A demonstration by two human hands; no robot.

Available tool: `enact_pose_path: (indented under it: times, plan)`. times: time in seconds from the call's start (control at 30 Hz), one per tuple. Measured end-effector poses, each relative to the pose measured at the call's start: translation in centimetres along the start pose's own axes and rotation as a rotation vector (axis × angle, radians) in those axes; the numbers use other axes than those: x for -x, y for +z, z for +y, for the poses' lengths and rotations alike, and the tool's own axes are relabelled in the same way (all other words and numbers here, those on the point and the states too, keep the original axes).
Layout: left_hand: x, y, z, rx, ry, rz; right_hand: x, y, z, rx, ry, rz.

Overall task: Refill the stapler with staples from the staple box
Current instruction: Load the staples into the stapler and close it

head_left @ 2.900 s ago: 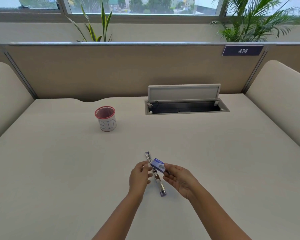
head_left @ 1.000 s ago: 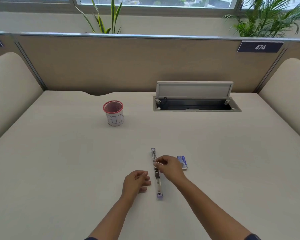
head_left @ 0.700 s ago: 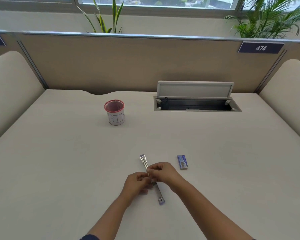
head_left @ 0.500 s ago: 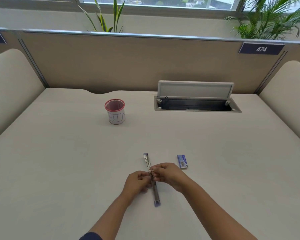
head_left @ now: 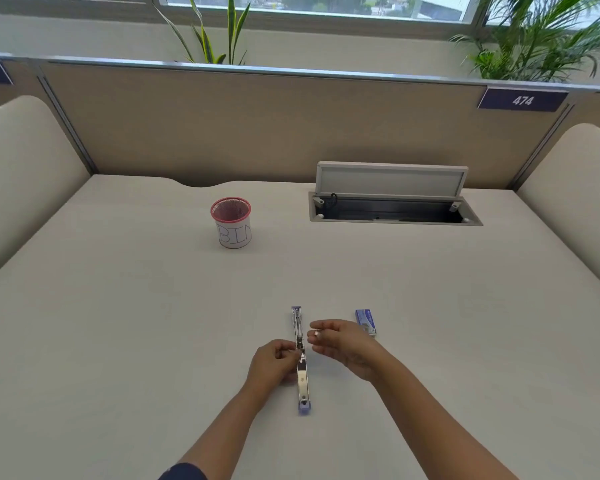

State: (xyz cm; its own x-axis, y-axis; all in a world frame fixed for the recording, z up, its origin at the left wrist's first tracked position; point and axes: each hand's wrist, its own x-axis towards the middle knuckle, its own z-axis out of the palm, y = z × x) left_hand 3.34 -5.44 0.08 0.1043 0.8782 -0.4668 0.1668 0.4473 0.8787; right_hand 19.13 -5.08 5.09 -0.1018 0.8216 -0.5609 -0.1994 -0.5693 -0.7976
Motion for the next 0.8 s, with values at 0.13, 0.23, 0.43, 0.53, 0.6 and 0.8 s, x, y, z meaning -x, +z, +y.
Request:
enact_pose_path:
  times: [0.13,0.23,0.43,0.53,0.6,0.8]
  plan:
    - [-0.1,0.0,-0.1,-0.013,0.003,0.000,0.0,-0.5,-0.4,0.081,-0.065,0.036]
    - [-0.1,0.0,-0.1,-0.014,0.002,-0.001,-0.3,-0.6,-0.4,0.126,-0.101,0.090]
    - [-0.1,-0.1,-0.2,0.004,0.017,-0.007,-0.7,-0.5,0.0,0.404,-0.212,0.138]
    - [-0.1,-0.1,-0.3,0.005,0.025,-0.005,-1.0,-0.4,0.0,0.681,-0.304,0.220]
    - [-0.1,0.0,-0.4,0.006,0.030,-0.005,-1.2,-0.3,-0.3,0.851,-0.349,0.234]
    - [-0.2,0.0,-0.5,-0.002,0.034,-0.007,-2.2,0.5,-1.8,1.181,-0.374,0.150]
